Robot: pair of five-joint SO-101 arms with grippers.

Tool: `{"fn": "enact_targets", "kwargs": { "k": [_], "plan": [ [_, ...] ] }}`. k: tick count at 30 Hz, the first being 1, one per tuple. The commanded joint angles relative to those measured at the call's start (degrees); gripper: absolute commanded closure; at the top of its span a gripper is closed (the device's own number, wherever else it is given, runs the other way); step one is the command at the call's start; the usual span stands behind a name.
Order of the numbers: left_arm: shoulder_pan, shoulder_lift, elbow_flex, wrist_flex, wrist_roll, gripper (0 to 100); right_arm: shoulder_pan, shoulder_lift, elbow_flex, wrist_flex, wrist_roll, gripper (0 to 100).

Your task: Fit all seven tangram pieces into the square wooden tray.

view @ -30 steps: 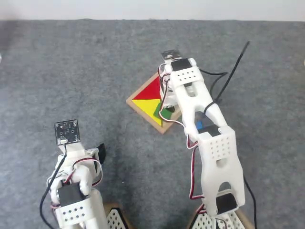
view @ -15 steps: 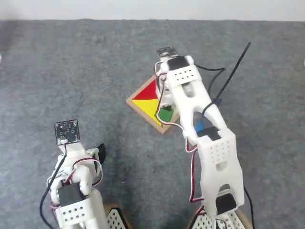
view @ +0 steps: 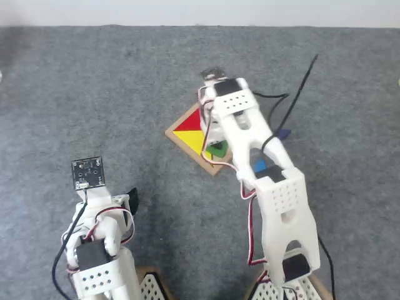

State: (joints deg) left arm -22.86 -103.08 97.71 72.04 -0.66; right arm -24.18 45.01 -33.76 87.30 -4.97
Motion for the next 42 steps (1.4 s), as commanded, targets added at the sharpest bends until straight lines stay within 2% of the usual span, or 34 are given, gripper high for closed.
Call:
{"fn": "enact_targets", "kwargs": {
  "k": [1,14,18,23,29,35,42],
  "plan": [
    [-0.1,-1.1,-1.3,0.3,0.4,73,1.1,0.7,-3.4,-1.5,2.4,65.6],
    [-0.1,-1.1,-1.3,0.3,0.4,73,1.2,0.7,-8.7,-1.4,2.6,65.6],
    [-0.1,-1.1,-1.3,0.3,0.4,73,2.1,-0.4,-10.8,1.5,2.4,65.6],
    [-0.1,-1.1,-1.3,0.3,0.4,73,-2.0,-1.4,-16.4,5.5,2.1,65.6],
    [-0.1,-1.1,-1.3,0.3,0.4,73,-5.7,3.8,-17.1,4.2,2.1,65.6],
    [-0.1,-1.1,-1.3,0.3,0.4,73,-4.7,8.2,-17.2,3.2,2.2,65.6],
    [-0.1,-1.1,-1.3,0.3,0.4,73,-1.8,6.5,-17.2,3.4,2.5,65.6]
  ]
}}
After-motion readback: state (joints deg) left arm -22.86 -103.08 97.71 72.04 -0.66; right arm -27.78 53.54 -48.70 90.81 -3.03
